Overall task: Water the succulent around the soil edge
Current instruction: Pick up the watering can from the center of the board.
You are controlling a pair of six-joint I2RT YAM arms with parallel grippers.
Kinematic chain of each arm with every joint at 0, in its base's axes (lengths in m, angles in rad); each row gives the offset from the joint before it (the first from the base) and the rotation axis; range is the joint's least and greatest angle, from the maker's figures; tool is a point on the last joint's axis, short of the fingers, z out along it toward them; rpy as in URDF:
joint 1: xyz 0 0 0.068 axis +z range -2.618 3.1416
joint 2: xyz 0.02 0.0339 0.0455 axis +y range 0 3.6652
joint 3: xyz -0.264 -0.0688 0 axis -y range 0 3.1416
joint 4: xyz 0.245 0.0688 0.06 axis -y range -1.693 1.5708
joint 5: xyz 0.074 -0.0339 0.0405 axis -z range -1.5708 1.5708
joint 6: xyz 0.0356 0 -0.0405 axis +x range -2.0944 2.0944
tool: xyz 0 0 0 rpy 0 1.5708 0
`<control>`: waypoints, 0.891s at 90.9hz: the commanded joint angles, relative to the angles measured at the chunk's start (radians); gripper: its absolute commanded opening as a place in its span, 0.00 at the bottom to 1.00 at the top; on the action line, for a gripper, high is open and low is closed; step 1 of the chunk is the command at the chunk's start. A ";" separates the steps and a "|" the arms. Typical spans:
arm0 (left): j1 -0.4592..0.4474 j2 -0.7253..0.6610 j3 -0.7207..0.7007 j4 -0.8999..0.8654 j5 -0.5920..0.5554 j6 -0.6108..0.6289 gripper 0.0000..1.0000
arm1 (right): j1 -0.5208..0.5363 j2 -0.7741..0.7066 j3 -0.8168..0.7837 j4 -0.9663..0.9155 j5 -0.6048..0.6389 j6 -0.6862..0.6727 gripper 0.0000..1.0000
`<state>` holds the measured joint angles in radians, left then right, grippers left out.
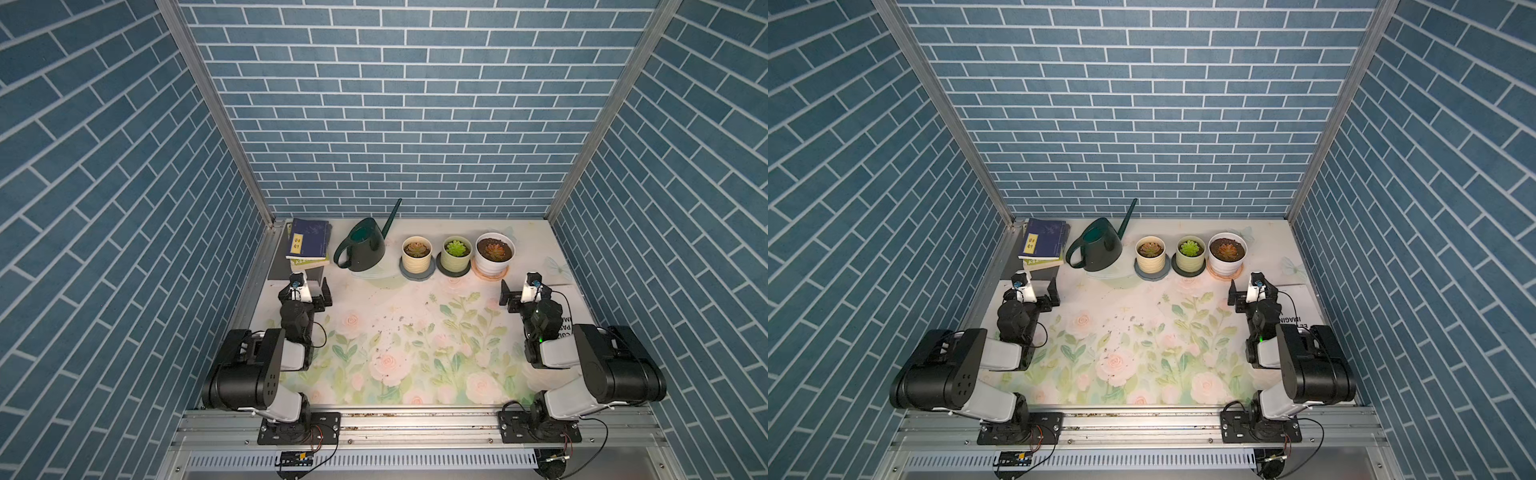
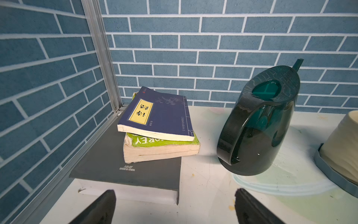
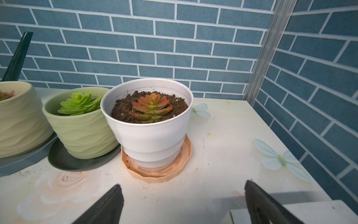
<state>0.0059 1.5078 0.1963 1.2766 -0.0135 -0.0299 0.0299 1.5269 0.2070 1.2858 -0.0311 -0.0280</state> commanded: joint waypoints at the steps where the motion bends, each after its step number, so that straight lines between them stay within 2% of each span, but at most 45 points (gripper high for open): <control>1: -0.007 0.004 0.012 0.008 0.001 0.011 1.00 | -0.003 0.006 0.013 -0.002 -0.007 -0.015 1.00; 57: -0.007 -0.004 0.009 0.012 -0.012 0.005 1.00 | -0.004 0.003 0.012 0.001 -0.012 -0.015 0.99; 66: -0.007 -0.090 0.050 -0.131 -0.014 0.005 1.00 | -0.004 -0.044 0.029 -0.073 -0.027 -0.022 0.99; 73: -0.007 -0.184 0.089 -0.259 0.028 0.022 1.00 | -0.004 -0.122 0.052 -0.176 -0.001 -0.013 0.99; 81: -0.007 -0.234 0.126 -0.318 0.073 0.029 1.00 | -0.004 -0.173 0.086 -0.269 0.030 -0.003 1.00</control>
<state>0.0051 1.3369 0.2684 1.0805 0.0006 -0.0235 0.0299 1.4342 0.2363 1.1538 -0.0334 -0.0307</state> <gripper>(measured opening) 0.998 0.995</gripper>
